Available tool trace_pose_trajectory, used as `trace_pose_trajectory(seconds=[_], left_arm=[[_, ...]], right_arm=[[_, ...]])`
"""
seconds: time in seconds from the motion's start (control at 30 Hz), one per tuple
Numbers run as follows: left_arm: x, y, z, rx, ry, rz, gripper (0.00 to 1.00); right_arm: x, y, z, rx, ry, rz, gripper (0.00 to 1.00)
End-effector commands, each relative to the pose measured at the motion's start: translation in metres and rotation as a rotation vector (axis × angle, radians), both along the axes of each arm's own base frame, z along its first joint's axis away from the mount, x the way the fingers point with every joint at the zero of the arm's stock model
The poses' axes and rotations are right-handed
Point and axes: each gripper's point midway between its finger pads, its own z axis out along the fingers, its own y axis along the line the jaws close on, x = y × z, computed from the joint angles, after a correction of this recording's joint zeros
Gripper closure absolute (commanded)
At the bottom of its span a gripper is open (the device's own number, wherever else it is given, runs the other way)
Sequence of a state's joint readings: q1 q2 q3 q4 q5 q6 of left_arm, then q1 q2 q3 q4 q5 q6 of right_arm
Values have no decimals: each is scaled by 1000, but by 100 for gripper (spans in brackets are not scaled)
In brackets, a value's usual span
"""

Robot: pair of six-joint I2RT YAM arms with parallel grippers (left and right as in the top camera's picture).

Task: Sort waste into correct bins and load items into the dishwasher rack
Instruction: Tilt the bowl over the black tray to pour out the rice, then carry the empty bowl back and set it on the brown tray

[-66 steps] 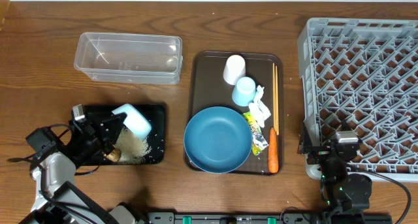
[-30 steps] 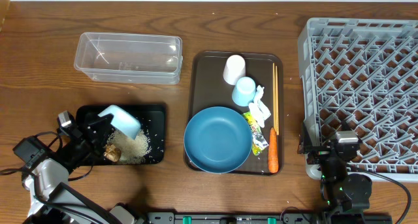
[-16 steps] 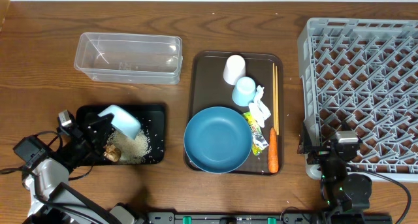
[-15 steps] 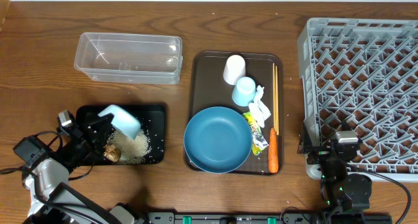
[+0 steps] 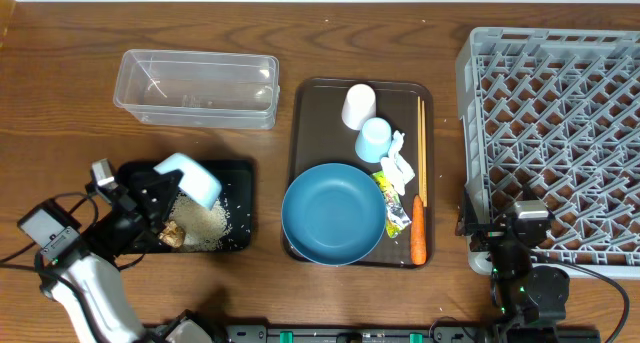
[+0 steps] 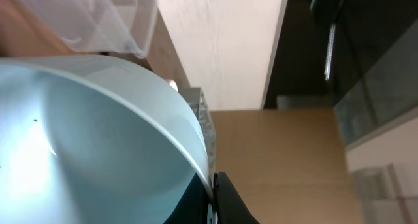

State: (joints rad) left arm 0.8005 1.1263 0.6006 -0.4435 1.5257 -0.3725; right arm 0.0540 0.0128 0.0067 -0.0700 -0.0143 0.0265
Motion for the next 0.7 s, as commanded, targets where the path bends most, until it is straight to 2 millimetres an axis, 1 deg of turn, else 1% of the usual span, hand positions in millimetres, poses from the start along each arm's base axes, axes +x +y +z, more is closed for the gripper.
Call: trace_pose_trajectory(seconds=[0.0,0.17,0.37,0.47,0.67], left_arm=[[3,-14,30,81,-26,-22,94],[2,-49,54,172,-59,-57,94],[1,-93,79,250,-152,-111,94],[6,-105,80,286,-156,-105,94],[24,-119,67,345,-109,-91,94]], right_arm=[[0,2,-1,13,5,9,1],[0,2,-1,13,5,9,1],[0,2,-1,13,5,9,1],[0,2,-1,13,5,8,1],[0,2,-1,13,5,9,1]])
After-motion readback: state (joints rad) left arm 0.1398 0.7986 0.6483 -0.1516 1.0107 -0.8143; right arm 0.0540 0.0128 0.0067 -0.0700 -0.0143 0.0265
